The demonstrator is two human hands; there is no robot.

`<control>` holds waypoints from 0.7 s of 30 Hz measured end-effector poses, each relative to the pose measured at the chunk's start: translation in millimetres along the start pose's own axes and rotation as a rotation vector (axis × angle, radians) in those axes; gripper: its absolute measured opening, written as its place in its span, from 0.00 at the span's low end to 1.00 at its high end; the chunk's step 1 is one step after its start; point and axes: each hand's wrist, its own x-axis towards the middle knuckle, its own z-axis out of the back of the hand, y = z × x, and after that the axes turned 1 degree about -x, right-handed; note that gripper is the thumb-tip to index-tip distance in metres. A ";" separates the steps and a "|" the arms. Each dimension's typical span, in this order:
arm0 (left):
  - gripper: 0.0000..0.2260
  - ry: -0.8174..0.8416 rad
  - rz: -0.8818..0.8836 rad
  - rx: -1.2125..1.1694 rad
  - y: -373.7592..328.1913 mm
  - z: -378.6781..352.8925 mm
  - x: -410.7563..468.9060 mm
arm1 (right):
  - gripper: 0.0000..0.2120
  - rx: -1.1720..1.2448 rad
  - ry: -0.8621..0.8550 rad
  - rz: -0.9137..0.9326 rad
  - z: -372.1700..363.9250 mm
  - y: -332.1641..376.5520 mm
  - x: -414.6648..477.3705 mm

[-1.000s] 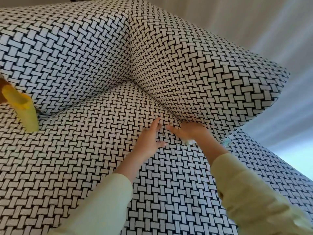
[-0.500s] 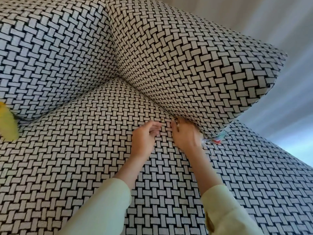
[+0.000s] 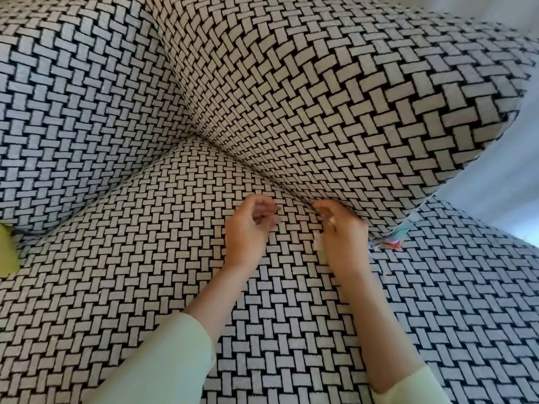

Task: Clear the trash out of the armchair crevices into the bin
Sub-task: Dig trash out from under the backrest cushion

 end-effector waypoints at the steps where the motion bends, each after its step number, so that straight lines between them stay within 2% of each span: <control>1: 0.11 0.071 0.003 0.012 -2.1 0.4 1.0 | 0.20 0.018 -0.004 0.025 2.5 1.3 -1.5; 3: 0.12 0.242 0.010 0.037 -2.9 8.5 0.9 | 0.18 -0.018 0.046 0.066 7.5 4.0 -2.5; 5: 0.16 0.335 0.025 0.058 -1.8 19.8 -1.1 | 0.18 -0.110 0.152 0.075 14.5 7.9 -4.8; 8: 0.17 0.281 0.052 0.085 -1.0 25.2 -1.0 | 0.17 -0.221 0.230 -0.005 23.8 13.6 -10.0; 12: 0.14 0.188 0.083 0.005 -2.5 19.9 -0.4 | 0.17 -0.304 0.219 -0.083 31.4 16.1 -16.1; 17: 0.11 -0.021 0.073 -0.101 -6.1 1.7 11.7 | 0.16 -0.399 0.186 -0.118 25.9 17.3 -13.4; 21: 0.08 0.025 0.013 0.038 -4.6 -13.7 16.2 | 0.17 -0.379 0.082 -0.120 19.8 13.9 -9.2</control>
